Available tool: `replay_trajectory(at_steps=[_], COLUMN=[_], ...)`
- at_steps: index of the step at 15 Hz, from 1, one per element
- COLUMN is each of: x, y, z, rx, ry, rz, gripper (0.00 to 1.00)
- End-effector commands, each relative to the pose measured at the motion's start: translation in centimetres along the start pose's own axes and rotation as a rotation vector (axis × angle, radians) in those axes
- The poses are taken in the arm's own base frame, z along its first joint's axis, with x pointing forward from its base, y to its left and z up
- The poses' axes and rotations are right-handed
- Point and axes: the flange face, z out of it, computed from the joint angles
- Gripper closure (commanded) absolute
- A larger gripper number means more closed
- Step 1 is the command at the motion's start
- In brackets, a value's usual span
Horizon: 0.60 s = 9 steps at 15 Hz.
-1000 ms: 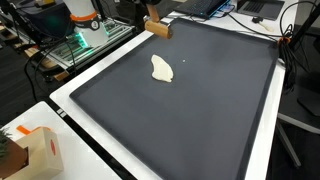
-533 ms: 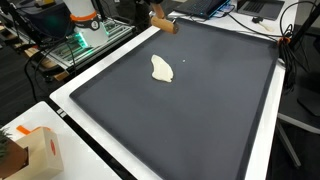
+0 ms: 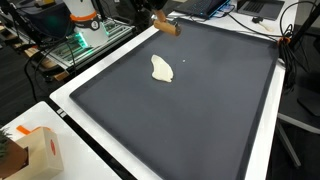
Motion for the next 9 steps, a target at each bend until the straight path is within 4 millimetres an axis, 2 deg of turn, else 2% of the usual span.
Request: replay_trajectory(at_steps=[1, 9], x=[0.0, 0.3], y=[1.3, 3.1], z=[0.9, 2.7], rx=[0.066, 0.16], ry=[0.037, 0.066], rz=[-0.018, -0.039], gripper=[0.79, 0.79])
